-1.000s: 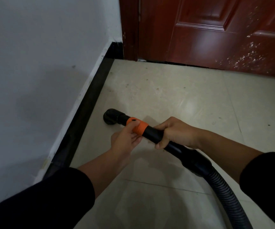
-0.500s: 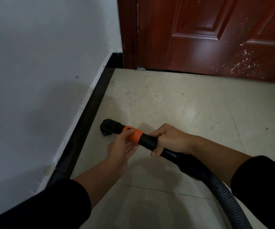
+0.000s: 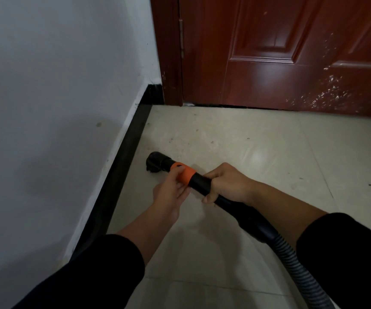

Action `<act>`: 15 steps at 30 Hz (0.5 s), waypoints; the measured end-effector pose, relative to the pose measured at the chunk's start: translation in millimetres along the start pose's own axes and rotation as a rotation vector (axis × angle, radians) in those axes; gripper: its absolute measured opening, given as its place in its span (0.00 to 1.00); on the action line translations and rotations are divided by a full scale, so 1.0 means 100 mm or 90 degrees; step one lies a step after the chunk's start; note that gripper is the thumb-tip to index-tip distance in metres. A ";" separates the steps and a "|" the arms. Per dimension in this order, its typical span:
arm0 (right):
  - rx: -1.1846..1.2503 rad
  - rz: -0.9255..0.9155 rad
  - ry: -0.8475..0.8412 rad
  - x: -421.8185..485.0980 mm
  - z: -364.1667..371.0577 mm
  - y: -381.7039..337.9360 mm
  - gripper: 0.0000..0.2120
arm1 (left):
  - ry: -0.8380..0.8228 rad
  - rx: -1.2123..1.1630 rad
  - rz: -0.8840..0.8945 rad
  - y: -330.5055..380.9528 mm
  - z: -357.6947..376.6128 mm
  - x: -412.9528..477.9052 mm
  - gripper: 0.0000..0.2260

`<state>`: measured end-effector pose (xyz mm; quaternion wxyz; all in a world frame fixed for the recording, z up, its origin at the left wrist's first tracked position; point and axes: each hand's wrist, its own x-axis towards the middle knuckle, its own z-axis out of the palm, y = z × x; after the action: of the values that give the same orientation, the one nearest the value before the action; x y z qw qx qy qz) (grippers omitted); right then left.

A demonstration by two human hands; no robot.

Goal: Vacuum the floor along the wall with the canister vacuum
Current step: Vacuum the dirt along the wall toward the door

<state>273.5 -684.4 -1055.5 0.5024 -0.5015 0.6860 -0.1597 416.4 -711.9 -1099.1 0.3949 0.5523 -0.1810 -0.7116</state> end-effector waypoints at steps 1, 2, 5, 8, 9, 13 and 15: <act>0.003 0.001 0.004 0.04 -0.01 -0.01 0.14 | 0.001 -0.005 -0.001 0.02 0.02 0.04 0.13; 0.006 0.001 0.008 0.08 -0.01 -0.03 0.14 | 0.004 -0.008 -0.002 0.04 0.03 0.08 0.12; 0.019 0.000 0.014 0.19 -0.01 -0.05 0.14 | 0.020 -0.013 -0.001 0.10 0.06 0.17 0.12; 0.040 -0.004 0.010 0.28 0.00 -0.11 0.14 | 0.038 -0.016 0.007 0.16 0.05 0.28 0.14; 0.047 -0.005 0.009 0.31 0.01 -0.13 0.13 | 0.044 -0.019 0.011 0.18 0.03 0.32 0.14; 0.077 0.002 0.020 0.45 0.06 -0.21 0.13 | 0.066 -0.009 0.036 0.27 -0.01 0.49 0.18; 0.082 0.003 0.025 0.50 0.07 -0.23 0.12 | 0.069 -0.005 0.040 0.30 -0.01 0.54 0.17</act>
<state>291.5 -735.0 -1068.7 0.5204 -0.4633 0.6852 -0.2122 423.6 -771.3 -1113.3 0.4282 0.5826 -0.1738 -0.6686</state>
